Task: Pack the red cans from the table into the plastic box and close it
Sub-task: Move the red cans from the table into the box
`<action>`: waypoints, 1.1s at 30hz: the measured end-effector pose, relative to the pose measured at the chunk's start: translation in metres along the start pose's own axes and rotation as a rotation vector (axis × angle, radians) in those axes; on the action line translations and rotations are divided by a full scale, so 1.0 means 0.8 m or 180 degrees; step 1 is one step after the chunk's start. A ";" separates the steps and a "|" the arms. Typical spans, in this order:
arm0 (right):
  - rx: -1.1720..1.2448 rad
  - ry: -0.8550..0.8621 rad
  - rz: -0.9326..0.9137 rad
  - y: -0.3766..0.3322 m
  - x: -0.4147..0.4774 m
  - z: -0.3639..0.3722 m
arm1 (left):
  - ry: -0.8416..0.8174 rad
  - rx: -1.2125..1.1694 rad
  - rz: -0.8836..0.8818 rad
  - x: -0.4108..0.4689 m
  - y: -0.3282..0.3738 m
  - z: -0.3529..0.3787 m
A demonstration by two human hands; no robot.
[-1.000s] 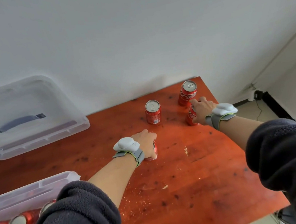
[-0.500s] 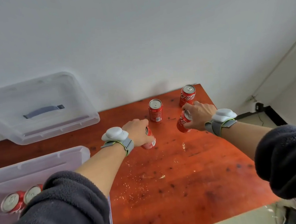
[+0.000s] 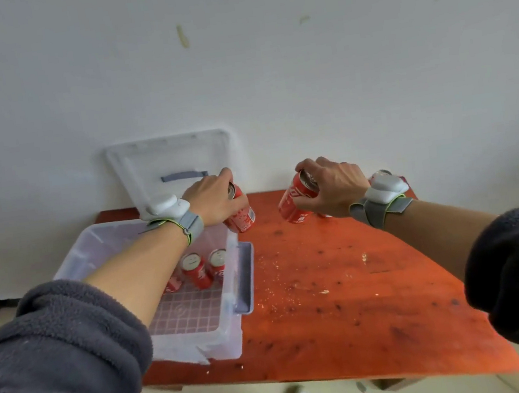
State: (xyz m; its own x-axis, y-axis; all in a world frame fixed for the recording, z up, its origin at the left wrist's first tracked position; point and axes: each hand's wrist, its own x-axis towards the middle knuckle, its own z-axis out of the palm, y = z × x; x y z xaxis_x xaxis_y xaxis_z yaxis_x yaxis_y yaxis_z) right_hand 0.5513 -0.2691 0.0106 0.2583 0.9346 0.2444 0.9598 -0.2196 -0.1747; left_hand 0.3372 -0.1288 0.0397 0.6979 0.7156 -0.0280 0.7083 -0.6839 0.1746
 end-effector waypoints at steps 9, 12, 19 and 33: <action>0.0156 0.0098 -0.0789 -0.169 0.038 0.011 | 0.0167 0.0103 -0.0768 -0.094 -0.156 -0.036; 0.0089 -0.0040 -0.0964 -0.215 0.053 0.036 | 0.0086 -0.0047 -0.0893 -0.110 -0.207 -0.027; -0.0118 -0.0429 -0.1071 -0.299 0.070 0.128 | -0.0708 0.0287 -0.0892 -0.127 -0.311 0.019; -0.0694 -0.1316 -0.0846 -0.380 0.077 0.296 | -0.1406 0.0597 -0.0274 -0.098 -0.409 0.132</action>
State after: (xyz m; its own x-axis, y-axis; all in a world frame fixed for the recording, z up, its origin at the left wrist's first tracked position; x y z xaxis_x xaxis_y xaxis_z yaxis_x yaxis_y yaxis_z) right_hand 0.2493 -0.0787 -0.1472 -0.0192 0.9884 -0.1504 0.9981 0.0277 0.0549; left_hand 0.0622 0.0241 -0.1193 0.5854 0.6698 -0.4568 0.7439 -0.6678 -0.0259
